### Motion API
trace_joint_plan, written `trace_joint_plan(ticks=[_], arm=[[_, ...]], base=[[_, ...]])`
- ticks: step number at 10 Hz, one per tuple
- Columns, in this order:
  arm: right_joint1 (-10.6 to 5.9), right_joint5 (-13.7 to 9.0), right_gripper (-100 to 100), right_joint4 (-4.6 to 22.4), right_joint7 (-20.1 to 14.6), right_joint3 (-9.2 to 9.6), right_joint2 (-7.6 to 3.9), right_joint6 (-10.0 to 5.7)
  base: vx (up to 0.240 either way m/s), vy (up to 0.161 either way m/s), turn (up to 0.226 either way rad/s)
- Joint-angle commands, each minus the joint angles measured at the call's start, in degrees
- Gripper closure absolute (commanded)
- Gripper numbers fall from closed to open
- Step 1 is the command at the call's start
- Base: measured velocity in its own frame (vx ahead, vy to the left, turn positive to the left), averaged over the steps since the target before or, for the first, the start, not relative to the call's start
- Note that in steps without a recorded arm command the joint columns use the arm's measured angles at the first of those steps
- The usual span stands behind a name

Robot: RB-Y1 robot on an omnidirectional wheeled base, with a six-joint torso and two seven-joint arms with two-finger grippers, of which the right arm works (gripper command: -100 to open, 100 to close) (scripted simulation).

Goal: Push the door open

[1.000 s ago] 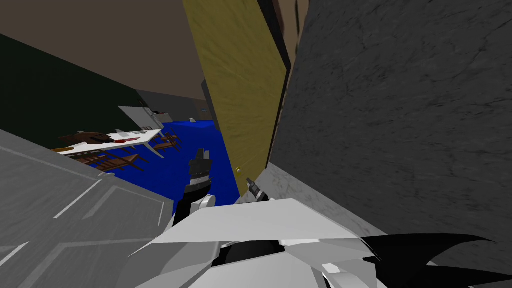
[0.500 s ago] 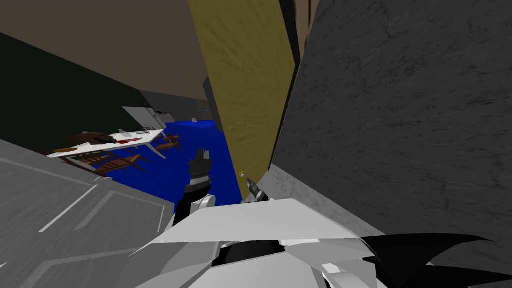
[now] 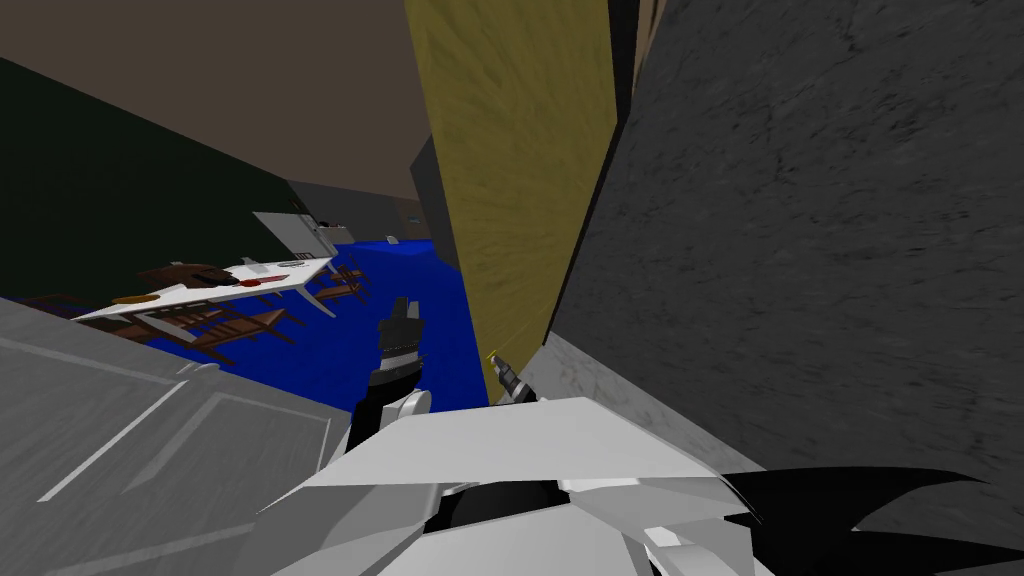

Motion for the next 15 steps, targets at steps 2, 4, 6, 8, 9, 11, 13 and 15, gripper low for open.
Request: trace_joint_plan(ticks=[2, 4, 6, 8, 9, 11, 13, 15], arm=[[0.0, 0.0, 100, 0.0, 0.0, 0.0, 0.0, 0.0], [0.0, 0.0, 100, 0.0, 0.0, 0.0, 0.0, 0.0], [0.0, 0.0, 100, 0.0, 0.0, 0.0, 0.0, 0.0], [0.03, -0.11, -100, -0.28, 0.08, -0.43, -0.11, 0.45], [0.04, -0.17, -100, -0.43, 0.12, -0.66, -0.17, 0.7], [0.07, -0.3, -100, -0.77, 0.22, -1.19, -0.3, 1.25], [0.07, -0.25, -100, -0.47, 0.33, -1.31, -0.04, 1.0], [0.01, -0.24, -100, -0.14, 0.44, -1.5, 0.2, 0.83]], base=[[0.026, 0.023, -0.002], [-0.022, -0.021, 0.002], [-0.009, -0.008, 0.0], [-0.049, -0.033, -0.041], [-0.196, -0.094, -0.082], [-0.164, -0.1, -0.07], [-0.009, 0.005, 0.014], [0.145, 0.115, 0.02]])
